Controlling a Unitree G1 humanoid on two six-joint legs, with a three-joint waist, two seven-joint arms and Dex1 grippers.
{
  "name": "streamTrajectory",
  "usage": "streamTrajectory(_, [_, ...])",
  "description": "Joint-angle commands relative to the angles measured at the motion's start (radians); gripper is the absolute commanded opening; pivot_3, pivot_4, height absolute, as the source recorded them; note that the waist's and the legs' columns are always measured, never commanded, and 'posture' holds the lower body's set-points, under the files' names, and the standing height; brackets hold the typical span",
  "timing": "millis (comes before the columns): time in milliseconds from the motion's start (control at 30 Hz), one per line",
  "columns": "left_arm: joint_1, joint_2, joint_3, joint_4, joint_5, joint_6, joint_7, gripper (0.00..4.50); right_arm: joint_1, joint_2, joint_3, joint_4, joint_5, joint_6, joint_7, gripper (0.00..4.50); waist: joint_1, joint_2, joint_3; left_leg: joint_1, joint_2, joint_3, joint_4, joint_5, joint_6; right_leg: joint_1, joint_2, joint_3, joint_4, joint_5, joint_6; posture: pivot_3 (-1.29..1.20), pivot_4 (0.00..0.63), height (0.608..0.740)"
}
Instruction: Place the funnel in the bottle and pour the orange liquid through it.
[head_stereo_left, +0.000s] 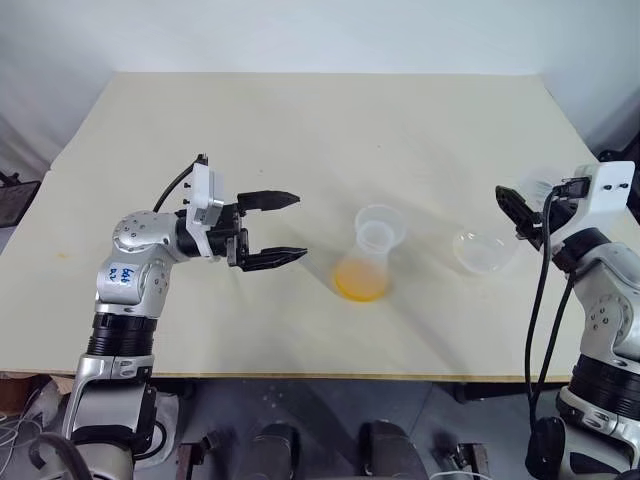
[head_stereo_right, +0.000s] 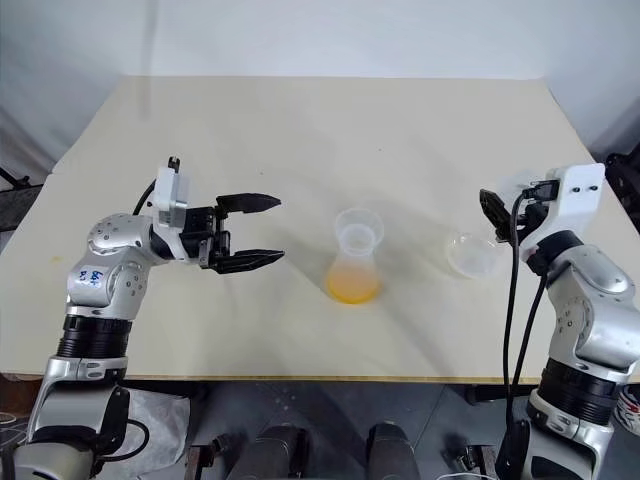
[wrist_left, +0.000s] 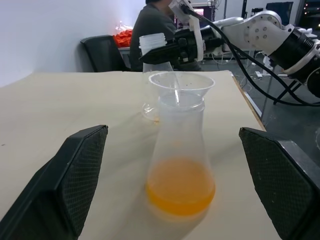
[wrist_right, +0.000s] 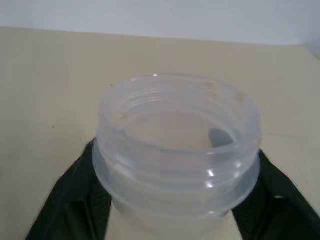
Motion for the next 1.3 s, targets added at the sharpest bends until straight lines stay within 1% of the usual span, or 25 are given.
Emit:
streamTrajectory(33, [-0.020,0.011,0.005,-0.005,-0.006,0.003,-0.005,4.50,0.020,-0.040,-0.020,-0.057,0.038,-0.014,-0.015,4.46,0.000,0.000,0.000,0.000,0.000,0.000,0.000,0.000,0.000,0.000,0.000,0.000,0.000,0.000,0.000,0.00,0.150,0.740])
streamTrajectory(433, [-0.018,-0.005,-0.001,0.017,-0.003,0.008,-0.004,4.50,0.098,-0.149,-0.005,-0.115,0.094,0.041,-0.023,4.46,0.002,0.000,0.000,0.000,0.000,0.000,0.000,0.000,0.000,0.000,0.000,0.000,0.000,0.000,0.000,0.00,0.150,0.740])
streamTrajectory(500, [-0.017,-0.008,0.002,0.023,0.008,0.000,0.015,4.50,0.134,-0.186,0.011,-0.126,0.084,0.044,-0.003,4.46,0.002,0.000,0.000,0.000,0.000,0.000,0.000,0.000,0.000,0.000,0.000,0.000,0.000,0.000,0.000,0.00,0.150,0.740])
streamTrajectory(600, [-0.010,-0.002,0.004,0.033,0.030,0.001,0.049,4.50,0.206,-0.246,0.005,-0.173,0.106,0.064,0.042,4.46,0.007,0.000,0.000,0.000,0.000,0.000,0.000,0.000,0.000,0.000,0.000,0.000,0.000,0.000,0.000,0.00,0.150,0.740])
streamTrajectory(667, [0.002,0.011,-0.002,0.039,0.049,-0.021,0.040,4.50,0.235,-0.277,-0.014,-0.190,0.128,0.069,0.067,4.46,0.006,0.000,0.000,0.000,0.000,0.000,0.000,0.000,0.000,0.001,0.000,0.000,-0.001,0.000,0.000,0.00,0.150,0.740])
streamTrajectory(900, [-0.001,0.012,0.005,0.092,0.059,-0.076,0.010,4.50,0.275,-0.356,-0.048,-0.171,0.151,0.054,0.106,4.46,0.005,0.000,0.000,0.000,0.000,0.001,0.000,0.000,0.000,0.001,0.000,0.000,-0.001,0.000,0.000,0.00,0.150,0.740])
streamTrajectory(1100, [-0.001,0.023,0.021,0.135,0.068,-0.107,0.008,4.50,0.425,-0.448,-0.127,-0.187,0.155,0.034,0.219,4.46,0.013,0.000,0.000,0.000,-0.001,0.000,0.000,0.000,0.001,0.002,-0.001,-0.001,-0.001,0.000,0.000,0.00,0.150,0.740])
streamTrajectory(1233, [0.007,0.040,0.038,0.149,0.050,-0.105,-0.007,4.50,0.526,-0.492,-0.207,-0.193,0.179,-0.013,0.343,4.46,0.012,0.000,0.000,0.000,-0.001,0.001,0.000,0.000,0.001,0.002,-0.001,-0.001,-0.002,0.000,0.000,0.00,0.150,0.740])
streamTrajectory(1300, [0.014,0.048,0.049,0.140,0.034,-0.091,-0.015,4.50,0.559,-0.483,-0.235,-0.200,0.204,-0.095,0.430,4.46,0.010,0.000,0.000,0.000,0.000,0.001,0.000,0.000,0.001,0.003,0.000,-0.001,-0.002,0.000,0.000,0.00,0.150,0.740])
